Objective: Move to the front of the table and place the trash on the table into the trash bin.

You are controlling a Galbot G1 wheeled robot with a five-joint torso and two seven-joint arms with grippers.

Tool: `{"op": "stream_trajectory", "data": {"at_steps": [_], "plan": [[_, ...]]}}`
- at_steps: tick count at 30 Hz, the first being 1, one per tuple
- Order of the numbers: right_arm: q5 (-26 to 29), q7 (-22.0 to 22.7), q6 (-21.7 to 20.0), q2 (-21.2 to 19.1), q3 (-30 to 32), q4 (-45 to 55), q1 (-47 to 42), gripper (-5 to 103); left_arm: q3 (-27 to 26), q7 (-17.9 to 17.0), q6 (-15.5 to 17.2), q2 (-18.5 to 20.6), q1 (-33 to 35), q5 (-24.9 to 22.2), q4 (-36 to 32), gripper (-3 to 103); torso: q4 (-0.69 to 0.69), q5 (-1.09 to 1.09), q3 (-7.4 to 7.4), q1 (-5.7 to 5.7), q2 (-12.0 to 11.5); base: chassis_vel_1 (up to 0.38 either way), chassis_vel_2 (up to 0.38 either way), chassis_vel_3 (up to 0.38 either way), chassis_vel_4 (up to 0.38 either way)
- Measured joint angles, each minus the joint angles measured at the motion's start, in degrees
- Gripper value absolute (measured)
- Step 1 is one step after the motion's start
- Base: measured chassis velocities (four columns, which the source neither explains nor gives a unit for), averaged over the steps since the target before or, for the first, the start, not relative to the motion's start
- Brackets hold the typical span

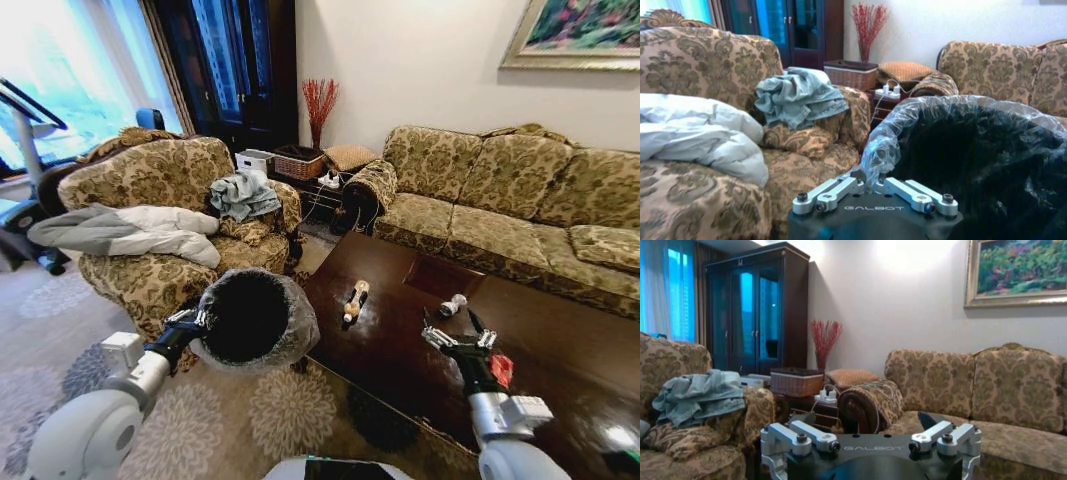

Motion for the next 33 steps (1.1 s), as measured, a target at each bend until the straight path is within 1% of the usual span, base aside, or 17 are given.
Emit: {"op": "stream_trajectory", "data": {"at_steps": [6,8,10,11,12,15,16,18,19,20,22,23,24,25,26,28,33], "plan": [[0.0,0.4,-0.4,-0.3,-1.3,-1.1,1.5,100,0.7,-0.1,0.0,-0.1,-0.3,0.0,0.0,3,0.00,0.00,-0.01,0.01,0.0,-0.133,0.151,0.153,-0.120],[0.1,1.4,-2.1,-0.7,-2.7,-2.0,3.2,100,0.9,-0.1,0.0,-0.2,-0.3,0.0,0.0,3,0.00,0.00,-0.01,0.02,0.0,-0.067,0.089,0.078,-0.059],[1.6,5.7,-5.9,-1.8,-7.4,-3.8,6.9,100,1.1,-0.1,0.0,-0.2,-0.2,0.0,0.0,3,-0.01,0.00,0.00,0.02,0.0,0.000,0.000,0.000,0.000],[2.4,7.7,-7.3,-2.2,-9.1,-4.5,8.3,100,1.1,-0.1,0.0,-0.2,-0.2,0.1,0.0,3,0.02,0.02,-0.02,0.00,0.0,0.000,0.000,0.000,0.000],[2.4,7.7,-7.3,-2.2,-9.1,-4.5,8.3,100,1.1,-0.1,0.0,-0.2,-0.2,0.1,0.0,3,0.02,0.02,-0.02,0.00,0.0,0.000,0.000,0.000,0.000],[4.8,17.0,-12.5,-2.6,-16.6,-8.2,12.4,100,2.0,-0.4,0.1,1.0,-0.4,0.3,0.0,3,0.07,0.00,-0.05,-0.08,0.0,0.000,0.000,0.000,0.000],[4.8,17.0,-12.5,-2.6,-16.6,-8.2,12.4,100,2.0,-0.4,0.1,1.0,-0.4,0.3,0.0,3,0.07,0.00,-0.05,-0.08,0.0,0.000,0.000,0.000,0.000],[5.3,21.1,-13.7,-2.3,-19.0,-10.2,13.1,100,3.1,-0.6,0.5,2.5,-1.4,0.1,0.0,3,0.03,-0.01,-0.04,-0.07,0.0,0.000,0.000,0.000,0.000],[6.2,24.6,-14.8,-2.1,-20.7,-12.5,14.1,100,3.9,-0.7,0.9,4.3,-2.5,-0.7,0.0,3,-0.03,-0.02,-0.04,-0.06,0.0,0.000,0.000,0.000,0.000],[7.4,26.6,-15.4,-2.0,-21.5,-14.2,15.2,100,4.1,-0.7,1.0,5.4,-2.9,-1.1,0.0,3,-0.05,-0.02,-0.04,-0.05,0.0,0.000,0.000,0.000,0.000],[7.9,27.2,-15.6,-2.0,-21.8,-14.8,15.7,100,4.1,-0.7,1.0,5.8,-3.0,-1.2,0.0,3,-0.04,-0.02,-0.03,-0.04,0.0,0.000,0.000,0.000,0.000],[10.5,29.5,-16.4,-1.7,-22.6,-17.3,17.9,100,4.1,-0.8,1.0,7.6,-3.3,-1.9,0.0,3,0.01,0.01,-0.02,-0.03,0.0,0.000,0.000,0.000,0.000],[12.3,30.4,-16.7,-1.5,-22.9,-18.5,19.0,100,4.1,-0.9,1.0,8.9,-3.8,-2.6,0.0,3,0.05,0.01,-0.02,-0.02,0.0,0.000,0.000,0.000,0.000],[12.3,30.4,-16.7,-1.5,-22.9,-18.5,19.0,100,4.1,-0.9,1.0,8.9,-3.8,-2.6,0.0,3,0.05,0.01,-0.02,-0.02,0.0,0.000,0.000,0.000,0.000],[13.8,31.2,-17.0,-1.2,-23.3,-19.7,20.0,100,4.0,-0.9,1.0,10.2,-4.4,-3.2,0.0,3,-0.01,0.01,-0.02,-0.02,0.0,0.000,0.000,0.000,0.000],[16.5,32.4,-17.7,-1.1,-25.2,-23.0,23.0,100,3.6,-1.0,1.0,12.1,-4.9,-4.4,0.0,3,-0.01,-0.01,-0.02,-0.02,0.0,0.000,0.000,0.000,0.000],[18.6,33.1,-18.2,-1.2,-28.5,-30.0,27.5,100,3.4,-1.4,0.9,13.7,-5.3,-5.4,0.0,3,0.04,0.00,-0.02,-0.02,0.0,0.000,0.000,0.000,0.000]]}}
